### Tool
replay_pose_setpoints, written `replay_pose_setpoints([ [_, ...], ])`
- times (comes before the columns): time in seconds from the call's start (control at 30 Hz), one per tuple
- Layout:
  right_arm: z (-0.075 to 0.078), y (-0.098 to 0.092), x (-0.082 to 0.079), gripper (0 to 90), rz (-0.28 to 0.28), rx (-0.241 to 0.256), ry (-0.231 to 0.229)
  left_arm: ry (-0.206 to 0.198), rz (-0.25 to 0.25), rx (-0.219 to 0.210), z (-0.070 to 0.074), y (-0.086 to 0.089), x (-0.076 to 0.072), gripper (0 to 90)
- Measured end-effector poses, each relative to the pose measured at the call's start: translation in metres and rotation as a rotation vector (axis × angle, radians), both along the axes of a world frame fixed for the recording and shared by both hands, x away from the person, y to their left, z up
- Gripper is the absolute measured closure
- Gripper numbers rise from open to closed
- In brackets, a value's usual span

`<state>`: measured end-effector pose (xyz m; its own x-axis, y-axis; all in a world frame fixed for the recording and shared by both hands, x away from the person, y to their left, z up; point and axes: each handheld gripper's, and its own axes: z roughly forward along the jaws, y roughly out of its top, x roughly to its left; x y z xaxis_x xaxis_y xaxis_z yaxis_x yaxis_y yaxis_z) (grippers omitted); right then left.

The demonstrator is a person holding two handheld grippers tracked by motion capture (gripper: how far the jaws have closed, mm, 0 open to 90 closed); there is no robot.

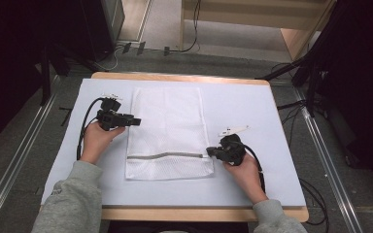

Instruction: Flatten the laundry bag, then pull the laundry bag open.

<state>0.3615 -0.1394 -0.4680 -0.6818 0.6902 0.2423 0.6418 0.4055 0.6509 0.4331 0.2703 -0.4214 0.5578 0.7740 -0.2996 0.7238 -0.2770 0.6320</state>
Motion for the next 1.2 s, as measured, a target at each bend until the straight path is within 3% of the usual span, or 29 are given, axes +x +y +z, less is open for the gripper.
replay_pose_setpoints([
  [0.23,-0.002,0.000,0.001,89.8,0.008,0.009,0.014,-0.019,-0.019,-0.019,0.004,-0.008,-0.006,48.9],
  [0.5,-0.001,-0.001,-0.003,89.8,0.034,0.030,0.049,-0.047,-0.049,0.000,0.008,-0.019,-0.017,46.8],
  [0.77,-0.001,0.006,-0.008,88.7,0.055,0.016,0.057,-0.066,-0.099,0.032,0.011,-0.034,-0.031,44.9],
  [0.97,0.001,0.011,-0.009,88.3,0.070,0.010,0.051,-0.051,-0.144,-0.008,0.011,-0.045,-0.041,44.2],
  [1.2,0.002,0.020,-0.007,88.4,0.097,0.008,0.046,-0.060,-0.195,0.007,0.010,-0.061,-0.052,43.8],
])
